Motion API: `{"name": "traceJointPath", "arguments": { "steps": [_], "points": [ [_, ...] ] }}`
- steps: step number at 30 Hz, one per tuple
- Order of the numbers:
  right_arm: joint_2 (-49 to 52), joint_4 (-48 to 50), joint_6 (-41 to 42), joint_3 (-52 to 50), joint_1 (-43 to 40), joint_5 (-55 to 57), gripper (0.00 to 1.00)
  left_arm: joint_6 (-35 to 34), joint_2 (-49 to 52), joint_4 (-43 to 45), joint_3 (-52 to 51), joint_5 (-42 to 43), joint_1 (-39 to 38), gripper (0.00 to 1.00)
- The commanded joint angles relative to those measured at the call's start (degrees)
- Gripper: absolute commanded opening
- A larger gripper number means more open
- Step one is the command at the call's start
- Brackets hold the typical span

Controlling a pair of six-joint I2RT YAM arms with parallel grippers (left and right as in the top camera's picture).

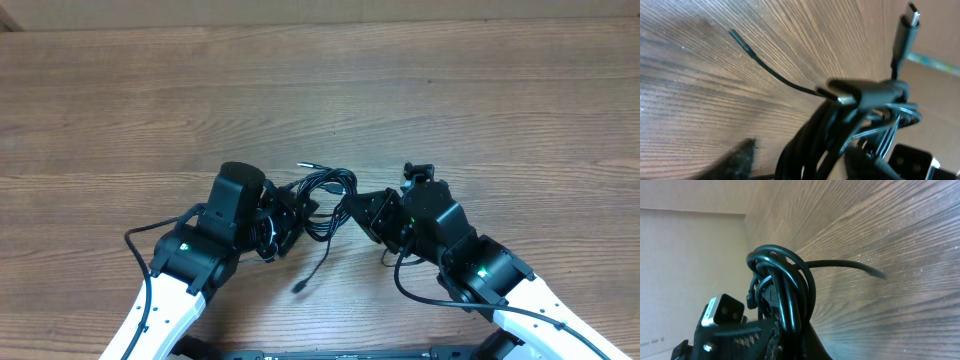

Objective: Untangle cables

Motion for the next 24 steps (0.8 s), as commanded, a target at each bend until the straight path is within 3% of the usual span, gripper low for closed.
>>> {"name": "traceJointPath", "arguments": {
  "steps": [1,3,7,8,12,16,20,24],
  "points": [
    [-0.48,1.09,2.32,1.62,0.11,-1.03,0.04,-0.76,1.25,0.02,0.72,-0.57,-0.55,0.66],
    [-0.48,2.14,2.38,1.62,0.11,-1.31,0.04,-0.79,2.25,0.17,0.72,0.61,-0.55,0.42],
    [-0.46,2.84,2.34,1.62,0.13,-1.86,0.04,-0.46,4.66,1.22,0.72,2.45,-0.79,0.08],
    [-0.46,2.56,2.23,1.62,0.13,-1.84,0.04,-0.09,5.05,1.49,0.72,2.49,-0.79,0.04],
    [-0.46,-0.59,1.51,1.62,0.11,-0.59,0.04,9.05,5.55,3.41,0.74,2.43,0.46,0.04],
    [-0.48,-4.96,-3.80,1.60,0.11,1.62,0.04,24.72,3.91,4.00,0.74,2.45,4.46,0.04],
    [-0.48,-3.72,-18.58,1.62,0.11,-5.11,0.04,44.83,1.97,4.79,0.74,4.63,8.41,0.04],
    [-0.61,-3.41,-34.93,1.62,0.11,-17.14,0.04,62.66,1.64,6.82,0.74,14.88,11.28,0.04]
  ]
}}
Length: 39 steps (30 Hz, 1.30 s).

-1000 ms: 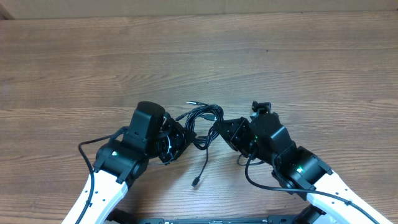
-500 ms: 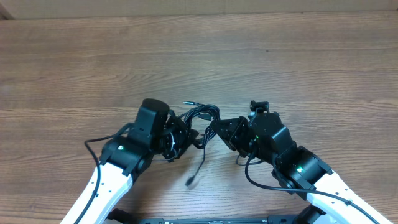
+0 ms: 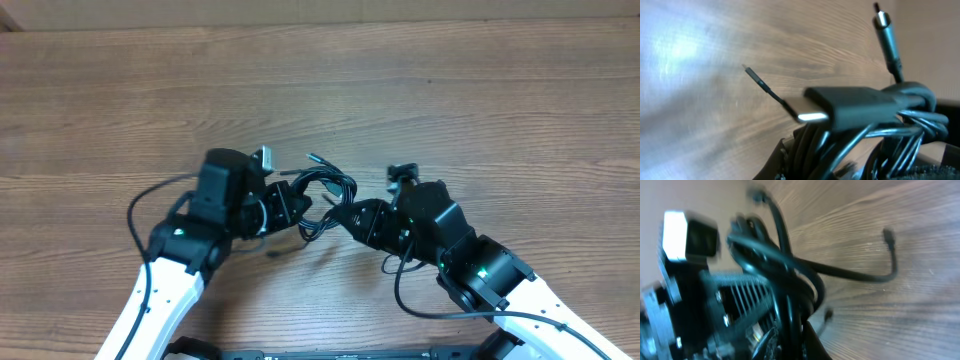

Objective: Untangle cables

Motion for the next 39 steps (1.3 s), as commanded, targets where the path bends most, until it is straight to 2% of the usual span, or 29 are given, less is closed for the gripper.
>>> {"name": "traceJointPath", "arguments": {
  "steps": [1,3,5,6,9,13,17,21,24,27,33,36,39],
  "points": [
    [-0.63,-2.12,-18.23,0.59,-0.31,-10.05,0.04,23.71,-1.38,1.68,0.76,6.45,3.74,0.04],
    [-0.68,-4.76,-19.06,0.59,-0.33,-10.21,0.11,27.96,-1.38,1.42,0.76,5.20,4.17,0.04],
    [-0.70,-6.38,-20.20,0.59,-0.33,-9.79,0.28,28.20,-1.33,0.85,0.76,0.33,4.15,0.05],
    [-0.85,-7.08,-20.98,0.59,-0.33,-9.64,0.32,28.20,-1.33,0.35,0.76,-1.92,4.15,0.04],
    [-1.75,-8.24,-21.81,0.59,-0.33,-8.63,0.39,26.86,-1.33,-1.25,0.76,-6.73,4.15,0.04],
    [-5.01,-8.46,-21.81,0.59,-0.33,-6.19,0.51,28.89,-1.33,-1.84,0.76,-4.74,4.15,0.04],
    [-9.33,-7.98,-22.34,0.59,-0.33,-1.49,0.56,38.88,-1.33,-3.76,0.76,-0.76,4.04,0.04],
    [-12.11,-6.75,-33.73,0.59,-0.33,1.75,0.60,50.21,-1.31,-6.19,0.76,10.99,4.04,0.04],
    [-12.24,-6.67,-39.67,0.59,-0.33,6.51,0.61,51.67,-1.31,-6.69,0.76,14.99,4.04,0.04],
    [-11.28,-5.49,-40.44,0.59,-0.33,8.90,0.64,51.89,-1.27,-7.74,0.76,15.10,4.04,0.04],
    [-7.82,-0.04,-40.39,0.59,-0.31,5.42,0.61,56.59,-0.28,-9.79,0.74,21.00,4.04,0.04],
    [-6.27,1.60,-39.52,0.59,-0.31,4.15,0.45,56.57,0.17,-9.77,0.74,20.98,4.04,0.04],
    [-5.07,1.68,-37.51,0.59,-0.37,5.31,0.24,56.63,0.46,-9.79,0.74,21.51,4.04,0.04]
  ]
}}
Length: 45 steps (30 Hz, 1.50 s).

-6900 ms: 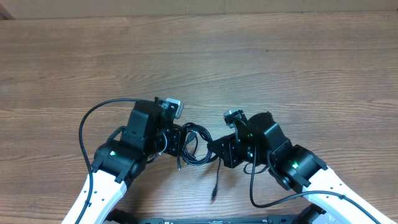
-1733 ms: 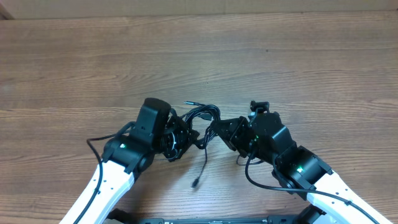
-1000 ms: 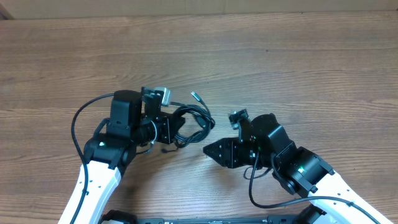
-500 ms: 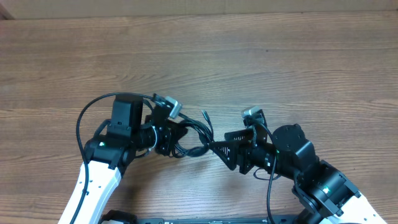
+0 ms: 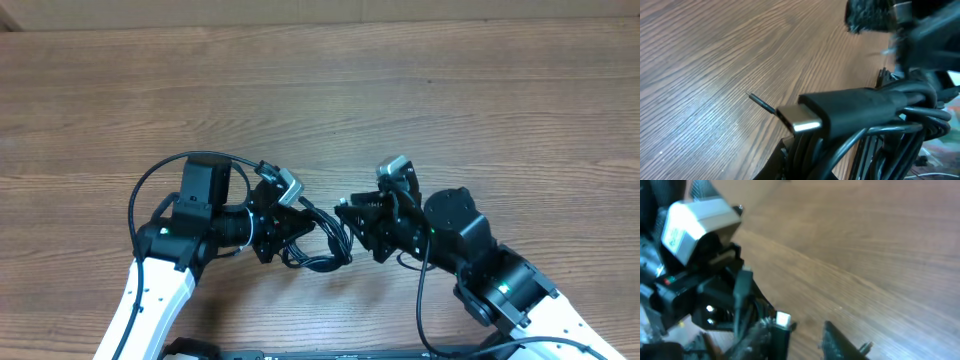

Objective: Untangle cables

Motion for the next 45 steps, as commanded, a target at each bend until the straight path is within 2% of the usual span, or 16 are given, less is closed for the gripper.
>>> {"name": "traceJointPath", "arguments": {
  "steps": [1,3,4,8,12,17,22,23,24,25,30,34,37,41,44,45],
  "points": [
    [1.03,0.17,3.04,0.17,-0.26,1.73,0.17,2.32,0.44,-0.02,0.74,4.31,0.22,0.04],
    [1.64,-0.24,6.47,0.17,-0.26,4.28,0.06,3.37,0.44,0.04,0.74,6.45,0.22,0.04],
    [1.88,-0.26,7.58,0.17,-0.26,4.44,0.04,4.11,0.44,0.07,0.74,8.13,0.22,0.04],
    [2.93,-0.92,10.10,0.17,-0.24,0.33,0.04,4.44,0.44,2.27,0.74,13.68,0.22,0.04],
    [4.37,-2.05,10.51,0.17,-0.24,-9.07,0.04,4.04,0.44,6.23,0.74,16.63,0.22,0.04],
    [5.03,-1.99,15.74,0.17,-0.24,-16.46,0.04,-0.35,0.44,10.43,0.74,12.79,0.22,0.04],
    [5.03,-3.37,19.50,0.17,-0.24,-18.40,0.04,-12.55,0.44,14.29,0.74,0.37,0.22,0.04],
    [5.03,-4.15,19.45,0.17,-0.24,-18.18,0.18,-16.26,0.44,14.67,0.74,-3.87,0.22,0.04],
    [5.03,-4.50,19.45,0.17,-0.24,-17.90,0.39,-18.71,0.44,14.64,0.74,-6.91,0.22,0.04],
    [5.03,-4.83,19.39,0.17,-0.26,-17.40,0.52,-20.94,0.44,14.53,0.74,-10.12,0.22,0.04],
    [4.83,-4.81,18.80,0.17,-0.26,-9.51,0.67,-23.71,0.44,13.38,0.74,-17.07,0.22,0.04],
    [3.41,-4.79,17.75,0.44,-0.26,-1.73,0.74,-23.43,0.44,12.15,0.74,-17.03,0.22,0.04],
    [1.31,-4.81,12.52,1.51,-0.26,1.16,0.75,-18.82,0.44,10.97,0.74,-16.22,0.22,0.04],
    [-2.38,-4.81,8.35,3.91,-0.26,4.55,0.75,-12.83,0.44,9.38,0.74,-11.06,0.24,0.04],
    [-5.31,-4.81,8.31,4.74,-0.26,6.21,0.73,-12.13,0.44,9.27,0.74,-9.38,0.22,0.04],
    [-6.29,-4.96,8.52,4.74,-0.26,6.19,0.70,-12.15,0.44,9.25,0.74,-9.38,0.22,0.04]
  ]
}}
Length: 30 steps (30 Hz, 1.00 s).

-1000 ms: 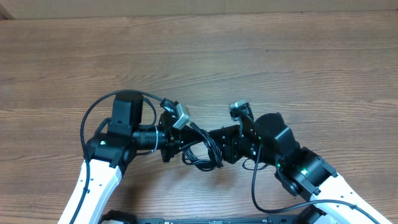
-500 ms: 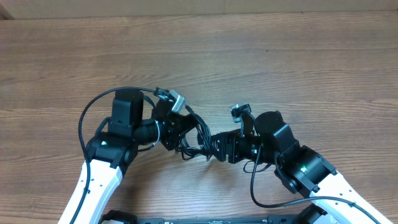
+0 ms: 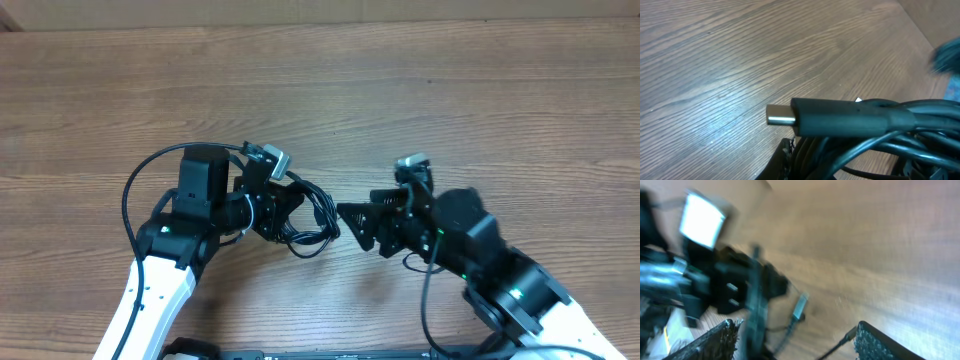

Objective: Untangle cables

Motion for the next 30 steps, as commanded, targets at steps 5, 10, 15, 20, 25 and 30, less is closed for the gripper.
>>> {"name": "traceJointPath", "arguments": {
  "steps": [5,10,15,20,25,30],
  "points": [
    [-3.98,-3.32,2.91,2.36,0.42,-0.52,0.58,1.09,0.02,0.17,0.74,2.97,0.22,0.04],
    [-0.90,-5.73,2.93,2.36,0.44,-8.68,0.59,-2.64,0.02,0.68,0.74,2.93,0.22,0.04],
    [3.41,-4.96,2.91,2.36,0.44,-15.06,0.59,-5.75,0.02,0.74,0.74,2.78,0.22,0.04],
    [8.46,-3.96,2.93,2.36,0.44,-17.22,0.46,-8.68,0.02,0.74,0.74,2.78,0.22,0.04],
    [10.32,-0.09,2.93,2.36,0.44,-19.87,0.08,-10.43,0.02,0.68,0.74,2.82,0.22,0.04],
    [10.23,7.76,2.91,2.36,0.44,-27.47,0.04,-10.40,0.02,0.42,0.74,2.99,0.22,0.04]
  ]
}}
